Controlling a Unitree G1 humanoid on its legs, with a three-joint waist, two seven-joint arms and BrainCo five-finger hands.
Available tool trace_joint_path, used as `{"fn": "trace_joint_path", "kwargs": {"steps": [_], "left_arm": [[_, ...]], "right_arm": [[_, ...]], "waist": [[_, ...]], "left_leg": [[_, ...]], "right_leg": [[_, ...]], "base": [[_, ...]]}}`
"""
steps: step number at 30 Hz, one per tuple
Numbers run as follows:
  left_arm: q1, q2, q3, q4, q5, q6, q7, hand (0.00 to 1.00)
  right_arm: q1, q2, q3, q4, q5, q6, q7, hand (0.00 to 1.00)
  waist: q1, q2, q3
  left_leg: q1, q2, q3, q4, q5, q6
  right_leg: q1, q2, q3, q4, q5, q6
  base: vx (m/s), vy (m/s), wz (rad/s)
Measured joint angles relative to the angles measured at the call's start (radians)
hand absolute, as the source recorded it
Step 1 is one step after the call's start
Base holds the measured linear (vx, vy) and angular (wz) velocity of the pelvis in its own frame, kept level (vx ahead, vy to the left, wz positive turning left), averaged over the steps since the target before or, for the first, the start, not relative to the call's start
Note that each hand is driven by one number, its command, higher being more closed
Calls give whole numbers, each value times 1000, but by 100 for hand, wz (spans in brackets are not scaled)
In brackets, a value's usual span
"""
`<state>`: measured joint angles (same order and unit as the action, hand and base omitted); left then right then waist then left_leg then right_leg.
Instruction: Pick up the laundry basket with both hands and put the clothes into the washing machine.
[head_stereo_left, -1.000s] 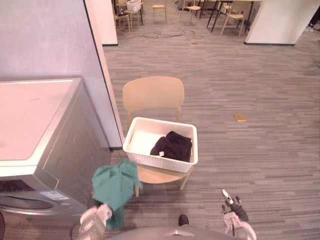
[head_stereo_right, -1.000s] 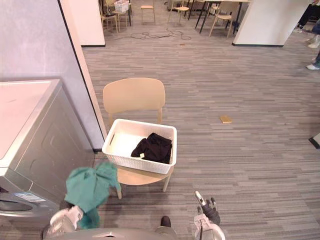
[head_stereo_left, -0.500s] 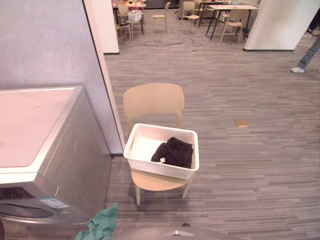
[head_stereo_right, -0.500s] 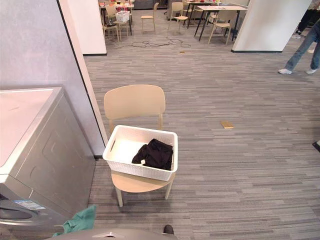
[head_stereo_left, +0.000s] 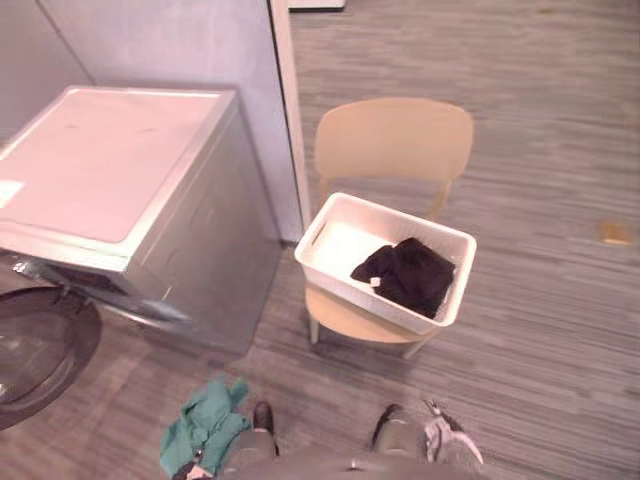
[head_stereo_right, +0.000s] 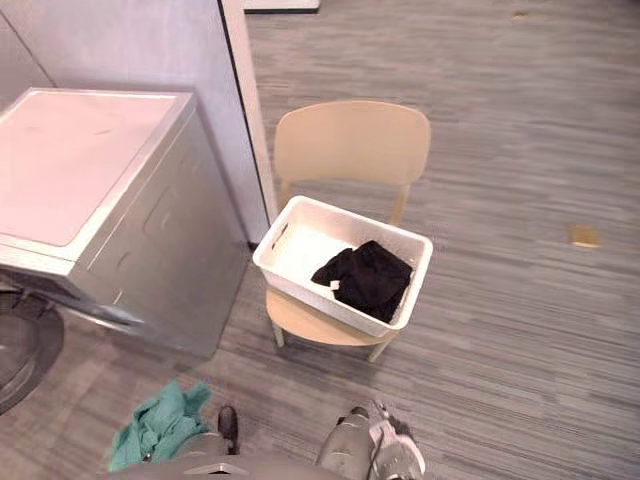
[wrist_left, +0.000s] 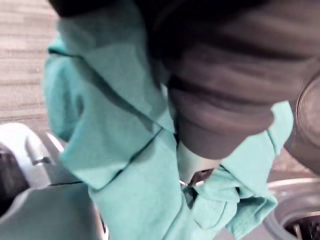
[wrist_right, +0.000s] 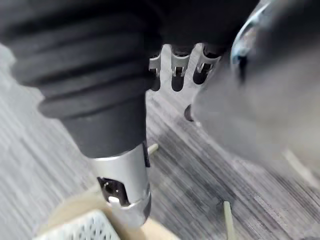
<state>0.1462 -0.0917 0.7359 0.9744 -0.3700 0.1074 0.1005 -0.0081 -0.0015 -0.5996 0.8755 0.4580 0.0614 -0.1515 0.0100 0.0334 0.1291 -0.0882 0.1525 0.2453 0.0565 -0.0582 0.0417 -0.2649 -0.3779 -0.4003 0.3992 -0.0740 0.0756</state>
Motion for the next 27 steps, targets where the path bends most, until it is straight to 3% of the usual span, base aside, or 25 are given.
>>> {"fn": "trace_joint_path", "kwargs": {"steps": [1,2,5,6,7,9,11,12,14,15,17,18,19,20,21,23,25,27], "left_arm": [[4,-1,-4,4,0,0,-4,100],[9,-2,-4,5,0,0,-5,100],[17,-3,-3,12,1,1,-5,100],[14,-4,-4,12,1,2,-3,100],[1,-7,2,11,1,3,-1,100],[-11,2,7,-3,1,2,1,100],[-4,8,-4,-6,1,0,1,100],[3,21,-38,-6,1,0,1,100],[5,49,-104,-5,1,-6,1,100],[6,58,-135,-5,2,-9,1,100],[2,79,-193,-2,13,-14,-1,100],[1,83,-211,4,23,-16,-1,100],[1,90,-235,22,38,-20,1,100],[3,94,-244,25,51,-19,2,100],[4,103,-252,27,65,-19,2,100],[17,112,-250,31,91,-15,2,100],[22,109,-248,29,119,0,1,100],[16,115,-246,23,139,4,1,100]], "right_arm": [[-13,-14,0,-5,-33,2,1,0],[-14,-14,0,-11,-35,2,1,0],[-12,-13,-6,-27,-46,5,6,0],[-12,-13,-21,-31,-65,7,9,0],[-14,-7,-56,-26,-72,9,10,0],[-5,17,-74,2,-75,3,11,0],[-3,32,-73,13,-76,12,20,0],[-1,38,-71,34,-83,12,26,0],[8,38,-71,62,-111,12,41,0],[10,32,-71,73,-111,12,41,0],[16,18,-71,85,-111,12,41,0],[20,15,-72,82,-111,8,40,0],[24,-1,-71,82,-110,9,37,0],[27,-2,-71,84,-109,10,37,0],[39,5,-71,87,-108,13,37,0],[44,37,-69,82,-108,10,39,0],[48,46,-67,68,-107,17,41,0],[62,56,-66,49,-108,23,45,0]], "waist": [[-1,4,-1],[-2,5,-1],[-10,10,-5],[-15,18,-10],[-20,23,-15],[-18,-16,-12],[-16,-27,-19],[-9,-37,-25],[-2,-58,-31],[0,-41,-25],[0,-47,-33],[0,-42,-30],[-11,-29,-28],[-14,-27,-29],[-11,-26,-28],[-9,-28,-28],[-12,-41,-24],[-12,-42,-24]], "left_leg": [[-9,45,27,158,3,-23],[8,68,35,194,0,-35],[86,158,51,217,4,-61],[100,187,61,198,48,-57],[108,164,59,143,31,-139],[94,119,60,126,0,-192],[97,110,62,127,-31,-249],[102,107,63,143,-66,-278],[65,108,47,256,-135,-264],[45,110,38,316,-175,-259],[13,102,29,381,-225,-246],[10,100,24,382,-229,-241],[12,100,-3,361,-224,-233],[18,101,-10,346,-219,-229],[32,105,-34,309,-199,-220],[55,116,-63,245,-168,-212],[97,119,-60,160,-117,-209],[143,153,-58,67,-64,-243]], "right_leg": [[23,-21,-48,1,4,-3],[38,-28,-65,1,4,-2],[77,-50,-139,5,15,15],[73,-65,-167,16,27,34],[70,-98,-194,27,50,58],[93,-129,-210,-7,85,62],[121,-124,-211,-57,129,66],[144,-120,-209,-93,160,85],[187,-120,-206,-143,205,97],[197,-123,-205,-151,218,104],[198,-139,-198,-158,252,89],[193,-138,-171,-160,295,50],[185,-116,-120,-153,361,-36],[172,-104,-82,-138,382,-68],[138,-63,12,-73,365,-89],[95,15,80,52,249,-70],[44,23,91,156,239,-69],[-2,73,106,241,112,6]], "base": [[39,-24,104],[-12,-30,89],[-85,118,79],[-79,329,102],[-99,399,110],[-101,315,82],[-128,307,27],[-138,288,2],[-165,178,0],[-214,184,3],[-153,163,5],[-101,103,24],[-131,150,27],[-36,93,26],[-17,74,6],[60,21,-7],[117,-88,-10],[146,-237,-2]]}}
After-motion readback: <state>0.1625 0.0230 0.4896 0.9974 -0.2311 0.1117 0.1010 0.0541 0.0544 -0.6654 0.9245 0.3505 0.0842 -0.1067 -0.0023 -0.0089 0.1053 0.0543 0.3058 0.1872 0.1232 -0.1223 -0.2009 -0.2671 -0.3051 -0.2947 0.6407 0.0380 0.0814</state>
